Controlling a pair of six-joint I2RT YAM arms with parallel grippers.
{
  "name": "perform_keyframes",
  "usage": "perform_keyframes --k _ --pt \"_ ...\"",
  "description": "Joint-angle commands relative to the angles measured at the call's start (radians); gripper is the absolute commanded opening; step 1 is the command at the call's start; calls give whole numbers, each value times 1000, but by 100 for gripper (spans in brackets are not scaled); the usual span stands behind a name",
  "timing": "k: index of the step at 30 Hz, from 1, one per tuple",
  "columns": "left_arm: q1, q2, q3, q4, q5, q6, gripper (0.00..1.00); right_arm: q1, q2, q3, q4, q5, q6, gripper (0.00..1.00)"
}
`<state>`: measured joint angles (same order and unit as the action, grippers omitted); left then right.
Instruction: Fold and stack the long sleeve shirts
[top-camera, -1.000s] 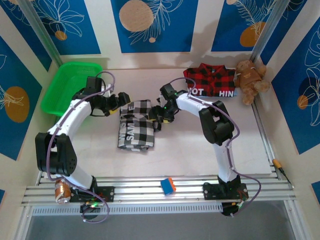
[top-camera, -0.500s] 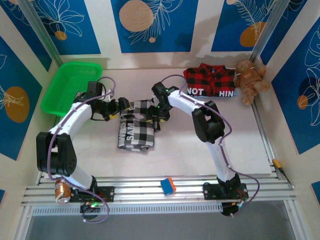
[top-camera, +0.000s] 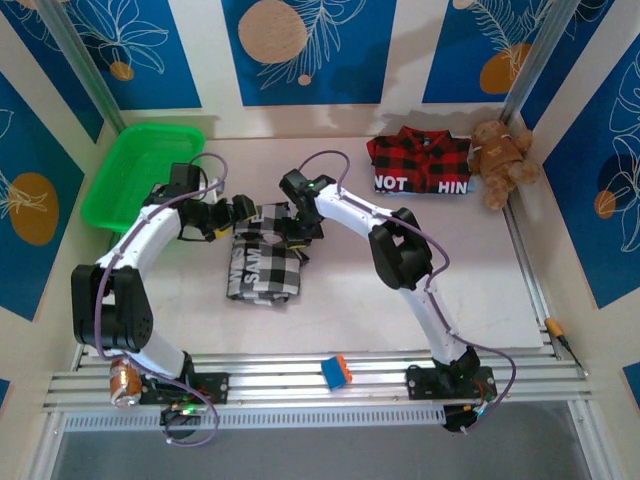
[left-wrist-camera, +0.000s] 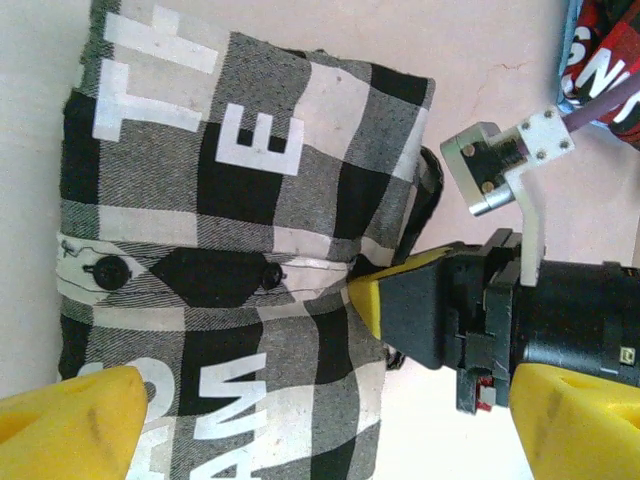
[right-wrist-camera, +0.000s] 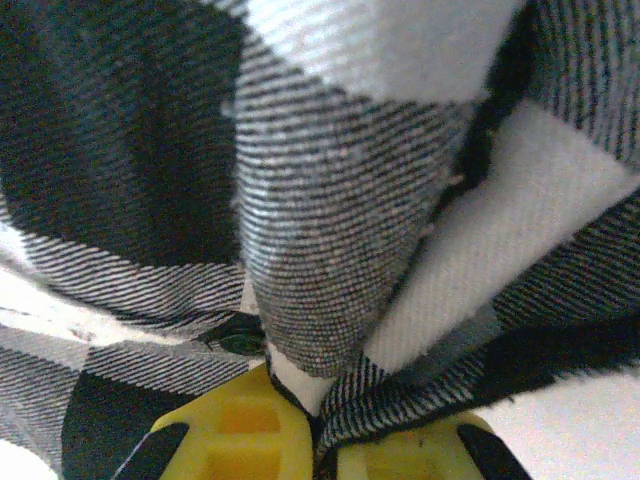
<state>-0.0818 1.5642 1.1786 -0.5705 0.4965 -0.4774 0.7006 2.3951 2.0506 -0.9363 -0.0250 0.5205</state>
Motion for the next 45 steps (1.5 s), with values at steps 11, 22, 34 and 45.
perform_keyframes --k 11,22,34,45 --pt "48 -9 89 -65 -31 65 96 -88 -364 -160 -231 454 -146 0" --pt "53 14 271 -74 10 1 100 -213 -695 -254 -206 950 -464 0" --pt "55 9 184 -90 -11 14 100 117 -128 -103 -240 779 -341 0" --pt "60 -28 91 -32 52 -41 100 176 -82 115 -237 82 -195 67"
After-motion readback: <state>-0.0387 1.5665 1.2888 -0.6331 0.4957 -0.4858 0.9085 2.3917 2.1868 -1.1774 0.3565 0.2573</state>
